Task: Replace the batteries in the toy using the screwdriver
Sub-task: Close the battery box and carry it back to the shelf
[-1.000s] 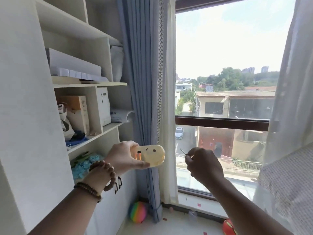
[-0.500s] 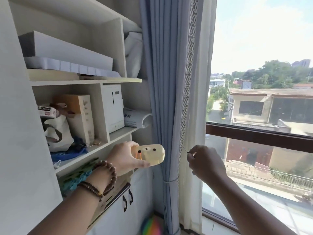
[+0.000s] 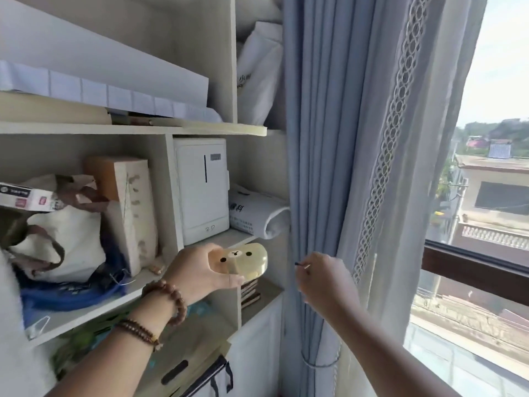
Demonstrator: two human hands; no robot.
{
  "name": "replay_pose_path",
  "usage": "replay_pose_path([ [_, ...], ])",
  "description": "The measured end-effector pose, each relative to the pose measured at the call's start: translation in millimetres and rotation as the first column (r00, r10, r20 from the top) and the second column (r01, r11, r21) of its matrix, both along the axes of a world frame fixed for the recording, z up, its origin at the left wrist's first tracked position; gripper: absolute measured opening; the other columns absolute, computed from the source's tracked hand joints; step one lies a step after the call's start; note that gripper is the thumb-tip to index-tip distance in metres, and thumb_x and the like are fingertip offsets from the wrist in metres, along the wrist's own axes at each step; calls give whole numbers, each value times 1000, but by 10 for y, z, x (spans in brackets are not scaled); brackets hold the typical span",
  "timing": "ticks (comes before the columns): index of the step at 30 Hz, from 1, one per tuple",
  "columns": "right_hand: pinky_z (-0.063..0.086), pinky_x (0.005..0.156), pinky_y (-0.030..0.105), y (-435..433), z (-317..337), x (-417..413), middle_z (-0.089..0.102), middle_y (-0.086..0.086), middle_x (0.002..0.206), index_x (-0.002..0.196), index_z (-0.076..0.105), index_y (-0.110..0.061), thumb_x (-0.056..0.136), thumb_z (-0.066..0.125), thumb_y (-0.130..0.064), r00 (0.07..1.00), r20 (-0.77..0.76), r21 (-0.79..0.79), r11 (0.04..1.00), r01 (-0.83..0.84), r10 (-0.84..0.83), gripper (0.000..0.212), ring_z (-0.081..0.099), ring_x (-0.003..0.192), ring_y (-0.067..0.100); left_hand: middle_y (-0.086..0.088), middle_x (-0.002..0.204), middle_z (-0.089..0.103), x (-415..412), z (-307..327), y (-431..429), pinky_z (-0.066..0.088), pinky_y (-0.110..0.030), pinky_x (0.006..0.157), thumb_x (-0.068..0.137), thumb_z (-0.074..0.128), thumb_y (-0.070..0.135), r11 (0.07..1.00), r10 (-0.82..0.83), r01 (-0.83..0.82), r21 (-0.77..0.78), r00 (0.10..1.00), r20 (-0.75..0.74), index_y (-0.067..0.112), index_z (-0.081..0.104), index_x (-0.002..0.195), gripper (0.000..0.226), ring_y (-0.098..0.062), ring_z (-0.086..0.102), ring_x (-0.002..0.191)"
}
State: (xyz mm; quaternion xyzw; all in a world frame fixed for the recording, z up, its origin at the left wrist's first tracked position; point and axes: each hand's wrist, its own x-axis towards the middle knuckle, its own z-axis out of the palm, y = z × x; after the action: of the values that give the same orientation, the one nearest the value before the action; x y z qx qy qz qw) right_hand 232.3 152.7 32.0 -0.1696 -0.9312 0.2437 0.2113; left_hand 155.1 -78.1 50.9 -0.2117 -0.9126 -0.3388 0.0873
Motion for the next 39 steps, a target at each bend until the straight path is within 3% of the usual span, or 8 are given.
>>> replay_pose_path([
  [5, 55, 53, 30, 104, 37, -803, 68, 3, 65, 68, 54, -15, 83, 39, -28, 994, 21, 18, 994, -104, 103, 25, 65, 60, 25, 13, 96, 67, -503, -64, 137, 61, -29, 54, 53, 89, 53, 987, 106, -115, 109, 990, 88, 31, 61, 104, 62, -9, 68, 81],
  [8, 57, 54, 30, 120, 5, -1277, 68, 0, 62, 74, 63, -17, 87, 39, -30, 983, 16, 35, 983, -181, 181, 30, 66, 59, 22, 11, 96, 66, -748, -101, 206, 60, -28, 50, 55, 88, 52, 976, 188, -195, 95, 979, 76, 30, 61, 101, 58, -10, 68, 78],
  [15, 62, 65, 39, 232, -278, -2379, 70, 2, 79, 86, 63, -26, 88, 40, -42, 904, 6, 0, 904, -428, 428, 27, 72, 65, 22, 11, 92, 67, -1210, -298, 435, 61, -31, 55, 54, 85, 55, 895, 439, -444, 49, 894, 91, 29, 64, 95, 53, -8, 69, 76],
  [20, 59, 66, 35, 174, -307, -2804, 74, 2, 75, 89, 69, -18, 95, 50, -29, 811, -16, -32, 811, -585, 585, 23, 71, 71, 22, 15, 86, 64, -1420, -347, 555, 59, -26, 65, 58, 75, 66, 815, 573, -567, -117, 819, 19, 33, 63, 94, 51, 0, 63, 75],
  [23, 59, 66, 36, 130, -379, -2958, 73, 1, 79, 90, 67, -17, 96, 52, -27, 768, -30, -81, 764, -640, 640, 19, 70, 73, 22, 14, 89, 66, -1472, -377, 642, 58, -26, 73, 62, 76, 59, 803, 586, -577, -151, 810, 26, 32, 65, 103, 50, 0, 63, 80],
  [27, 57, 66, 33, 59, -449, -3148, 73, 0, 82, 92, 69, -16, 97, 53, -27, 761, -56, -68, 758, -649, 647, 20, 69, 76, 20, 10, 91, 67, -1554, -396, 719, 58, -27, 76, 68, 76, 50, 789, 605, -598, -138, 796, 7, 27, 67, 101, 42, -5, 65, 83],
  [33, 45, 56, 26, -25, -541, -3462, 76, 4, 80, 86, 70, -13, 96, 50, -24, 801, -18, 52, 800, -597, 599, 25, 64, 65, 21, 17, 91, 57, -1803, -630, 655, 52, -22, 72, 58, 73, 58, 741, 671, -668, -70, 740, 48, 38, 57, 92, 43, 1, 57, 80],
  [39, 40, 54, 26, -86, -665, -3574, 75, 2, 84, 94, 67, -16, 97, 46, -28, 826, 11, 151, 816, -558, 563, 25, 70, 76, 21, 14, 90, 58, -1989, -707, 629, 52, -22, 70, 60, 79, 50, 727, 685, -685, -51, 718, 119, 35, 55, 88, 39, -1, 59, 79],
])
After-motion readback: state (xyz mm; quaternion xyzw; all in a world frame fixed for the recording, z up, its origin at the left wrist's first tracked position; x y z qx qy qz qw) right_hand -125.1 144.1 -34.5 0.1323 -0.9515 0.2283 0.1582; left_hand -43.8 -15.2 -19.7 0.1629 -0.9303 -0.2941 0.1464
